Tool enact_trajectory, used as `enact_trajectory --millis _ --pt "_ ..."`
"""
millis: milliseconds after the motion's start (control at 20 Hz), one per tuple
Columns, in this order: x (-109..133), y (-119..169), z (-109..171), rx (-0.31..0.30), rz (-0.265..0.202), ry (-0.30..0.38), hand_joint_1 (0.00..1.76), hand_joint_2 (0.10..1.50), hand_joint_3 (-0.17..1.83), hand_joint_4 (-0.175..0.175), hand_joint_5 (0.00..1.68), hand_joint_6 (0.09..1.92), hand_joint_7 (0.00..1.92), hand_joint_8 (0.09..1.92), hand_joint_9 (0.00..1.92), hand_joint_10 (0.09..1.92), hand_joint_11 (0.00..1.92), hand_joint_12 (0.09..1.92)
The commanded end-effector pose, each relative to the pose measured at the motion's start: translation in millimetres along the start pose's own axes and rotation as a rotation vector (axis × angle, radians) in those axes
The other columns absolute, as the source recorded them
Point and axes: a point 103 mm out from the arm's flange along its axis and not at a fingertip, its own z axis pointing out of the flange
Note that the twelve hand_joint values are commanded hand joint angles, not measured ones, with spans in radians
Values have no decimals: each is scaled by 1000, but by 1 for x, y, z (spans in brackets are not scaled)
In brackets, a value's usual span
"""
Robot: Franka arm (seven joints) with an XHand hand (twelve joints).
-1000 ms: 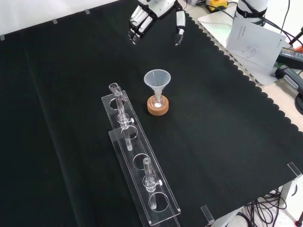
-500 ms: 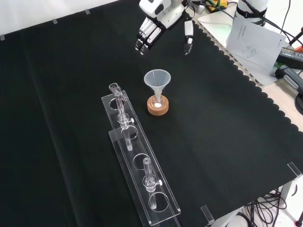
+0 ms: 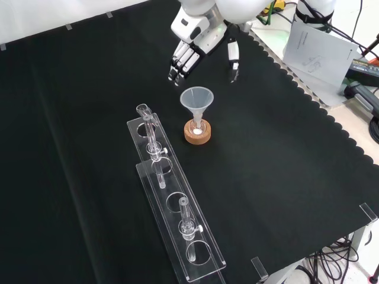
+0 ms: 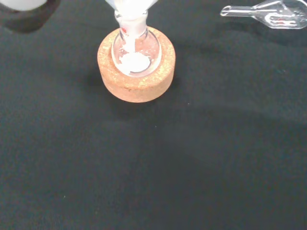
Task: Remove the funnel from the round-bottom flask.
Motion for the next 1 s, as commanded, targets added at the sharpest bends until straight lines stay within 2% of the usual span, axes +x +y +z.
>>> enact_trajectory --millis 50,600,1000 --pt "7 20 2 -2 -13 -6 619 669 208 -11 0 87 0 87 0 687 259 1473" --pt "8 38 13 40 -22 -33 579 655 186 0 0 87 0 87 0 657 247 1477" --pt "10 46 18 44 -22 -57 601 672 157 -1 0 87 0 87 0 737 268 1479"
